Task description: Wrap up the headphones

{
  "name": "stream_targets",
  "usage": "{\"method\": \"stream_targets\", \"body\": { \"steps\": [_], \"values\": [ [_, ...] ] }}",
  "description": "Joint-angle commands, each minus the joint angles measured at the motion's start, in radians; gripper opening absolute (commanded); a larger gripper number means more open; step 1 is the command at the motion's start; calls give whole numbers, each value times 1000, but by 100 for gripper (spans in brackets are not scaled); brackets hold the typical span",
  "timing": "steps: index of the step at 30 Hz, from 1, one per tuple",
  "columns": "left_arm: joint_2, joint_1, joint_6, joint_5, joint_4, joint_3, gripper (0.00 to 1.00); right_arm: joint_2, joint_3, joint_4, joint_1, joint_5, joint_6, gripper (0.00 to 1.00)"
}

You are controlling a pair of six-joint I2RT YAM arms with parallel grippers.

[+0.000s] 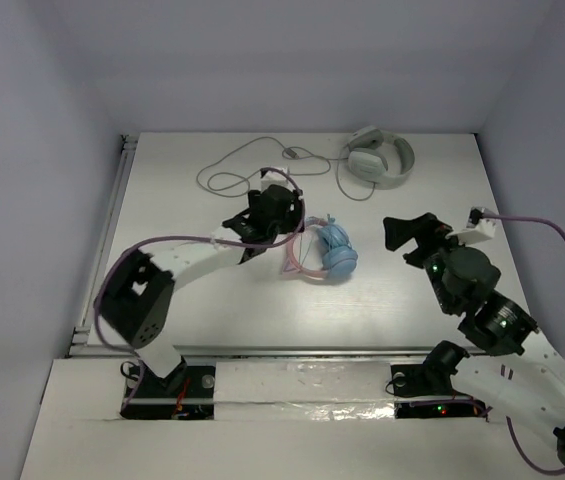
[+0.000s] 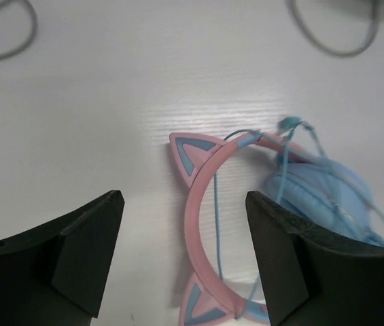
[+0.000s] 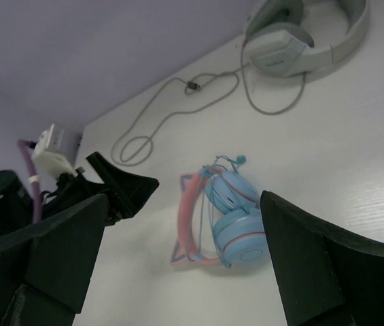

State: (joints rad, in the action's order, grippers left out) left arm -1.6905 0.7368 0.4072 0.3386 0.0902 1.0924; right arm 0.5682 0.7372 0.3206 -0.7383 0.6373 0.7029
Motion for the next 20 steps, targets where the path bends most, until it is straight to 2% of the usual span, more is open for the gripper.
{"method": "stream_targets", "body": {
  "steps": [1, 3, 4, 5, 6, 9, 15, 20],
  "values": [
    [240, -4, 57, 68, -6, -32, 71, -54, 83, 21, 7, 53, -31, 100],
    [381, -4, 70, 51, -9, -55, 74, -70, 117, 55, 7, 122, -36, 100],
    [428, -4, 68, 45, -1, -83, 79, -79, 131, 70, 7, 149, -36, 100],
    [474, -4, 67, 33, -1, -94, 92, -85, 149, 105, 7, 171, -33, 100],
    [553, -4, 55, 21, 3, -104, 99, -93, 154, 116, 7, 208, -29, 100],
    [656, -4, 35, -33, 7, -134, 99, -131, 163, 143, 7, 248, -17, 100],
    [727, -4, 24, -69, -96, -94, 99, -201, 211, 184, 7, 243, 9, 100],
    [798, -4, 13, -98, -127, -138, 99, -214, 237, 221, 7, 237, 30, 100]
  ]
}}
